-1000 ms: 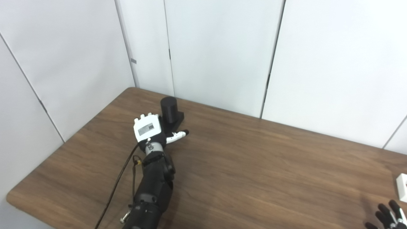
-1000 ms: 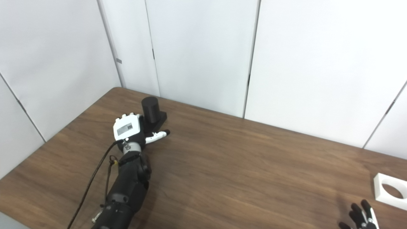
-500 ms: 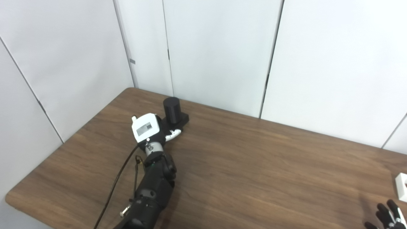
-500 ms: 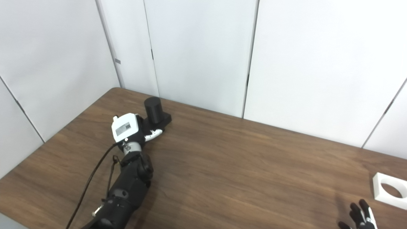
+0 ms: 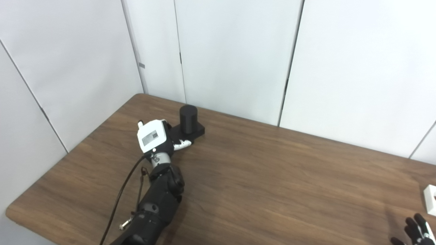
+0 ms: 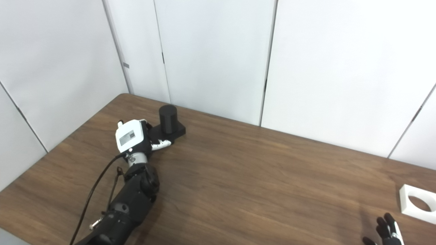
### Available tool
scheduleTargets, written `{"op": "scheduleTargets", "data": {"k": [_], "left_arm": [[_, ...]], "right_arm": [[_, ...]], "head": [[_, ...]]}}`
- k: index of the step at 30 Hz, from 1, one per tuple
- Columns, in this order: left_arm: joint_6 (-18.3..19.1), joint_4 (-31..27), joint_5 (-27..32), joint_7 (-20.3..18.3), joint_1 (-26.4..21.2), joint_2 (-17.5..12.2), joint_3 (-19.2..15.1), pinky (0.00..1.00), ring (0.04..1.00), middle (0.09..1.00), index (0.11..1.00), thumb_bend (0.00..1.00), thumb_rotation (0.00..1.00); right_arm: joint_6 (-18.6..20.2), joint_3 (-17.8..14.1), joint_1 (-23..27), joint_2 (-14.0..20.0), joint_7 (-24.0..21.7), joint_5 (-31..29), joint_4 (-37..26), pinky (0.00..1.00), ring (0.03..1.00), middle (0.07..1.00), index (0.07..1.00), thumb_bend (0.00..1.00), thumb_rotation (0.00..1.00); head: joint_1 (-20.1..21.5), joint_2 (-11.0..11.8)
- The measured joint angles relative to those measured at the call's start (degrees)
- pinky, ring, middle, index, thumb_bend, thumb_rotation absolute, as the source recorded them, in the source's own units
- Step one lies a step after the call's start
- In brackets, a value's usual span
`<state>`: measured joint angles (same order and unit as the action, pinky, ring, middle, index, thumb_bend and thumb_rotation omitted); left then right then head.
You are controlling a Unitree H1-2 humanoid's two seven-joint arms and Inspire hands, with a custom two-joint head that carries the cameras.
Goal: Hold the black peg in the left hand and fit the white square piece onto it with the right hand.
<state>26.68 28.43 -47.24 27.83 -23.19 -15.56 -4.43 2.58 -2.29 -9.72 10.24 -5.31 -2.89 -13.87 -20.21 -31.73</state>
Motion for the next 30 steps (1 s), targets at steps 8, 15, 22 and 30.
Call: {"op": "scheduleTargets", "data": {"k": [8,15,22,30], "left_arm": [[-2.4,-18.4,6.1,-8.6,8.6,-0.1,2.9,1.0,0.849,0.762,0.482,0.51,0.05],[-5.9,-34.4,11.4,-15.7,16.1,1.6,7.1,0.95,0.838,0.779,0.486,0.51,0.05],[-11.0,-39.5,11.6,-18.4,21.8,5.1,13.7,0.85,0.823,0.784,0.487,0.5,0.06],[-17.1,-41.5,6.3,-21.0,27.3,4.8,22.1,0.98,0.873,0.804,0.489,0.5,0.05]], "right_arm": [[1.0,0.4,0.0,-0.1,0.2,1.0,-0.7,0.9,0.982,0.981,1.0,0.43,1.0],[2.2,1.2,-0.6,-1.1,0.4,2.3,-2.3,0.93,0.985,0.978,1.0,0.35,1.0],[3.2,1.9,-1.2,-1.7,0.5,3.8,-3.8,0.99,0.991,0.968,1.0,0.36,1.0],[4.5,2.4,-1.5,-2.2,0.7,5.7,-4.4,1.0,0.991,0.948,0.986,0.45,1.0]], "head": [[3.4,-1.2],[5.5,-2.5],[8.9,-4.1],[15.5,-7.7]]}}
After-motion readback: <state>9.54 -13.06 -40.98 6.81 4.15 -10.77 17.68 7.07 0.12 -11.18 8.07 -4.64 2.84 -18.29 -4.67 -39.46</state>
